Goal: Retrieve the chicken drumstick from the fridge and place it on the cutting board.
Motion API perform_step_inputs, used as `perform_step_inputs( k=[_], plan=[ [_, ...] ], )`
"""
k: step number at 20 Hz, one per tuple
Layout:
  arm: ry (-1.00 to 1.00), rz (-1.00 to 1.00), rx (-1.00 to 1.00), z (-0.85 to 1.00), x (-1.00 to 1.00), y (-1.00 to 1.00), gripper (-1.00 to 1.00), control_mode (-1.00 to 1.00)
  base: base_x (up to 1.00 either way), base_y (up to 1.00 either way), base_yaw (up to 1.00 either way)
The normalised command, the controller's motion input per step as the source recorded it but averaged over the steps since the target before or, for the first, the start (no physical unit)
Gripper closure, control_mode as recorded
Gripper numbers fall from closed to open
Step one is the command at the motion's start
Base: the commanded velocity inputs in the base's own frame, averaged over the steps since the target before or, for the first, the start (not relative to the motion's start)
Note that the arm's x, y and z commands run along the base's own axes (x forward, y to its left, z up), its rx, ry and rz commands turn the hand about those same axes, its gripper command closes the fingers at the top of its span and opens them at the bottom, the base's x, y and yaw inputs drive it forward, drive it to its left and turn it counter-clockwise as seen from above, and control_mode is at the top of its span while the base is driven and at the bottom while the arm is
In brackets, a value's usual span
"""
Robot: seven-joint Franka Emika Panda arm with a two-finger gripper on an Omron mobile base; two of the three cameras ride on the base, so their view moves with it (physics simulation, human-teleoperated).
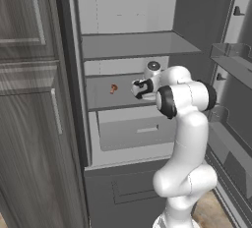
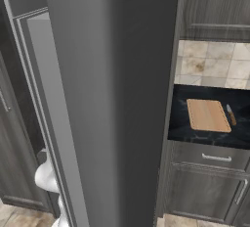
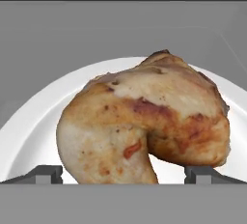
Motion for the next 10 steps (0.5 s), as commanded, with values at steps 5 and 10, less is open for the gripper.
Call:
perform_step_inputs(
  k=[5,10],
  plan=[
    [0.0,0.0,0.0,-0.06,0.02,0.0,1.0,-1.0,0.0,0.0,0.0],
    [0.0,0.0,0.0,0.0,0.0,0.0,1.0,-1.0,0.0,0.0,0.0]
  ],
)
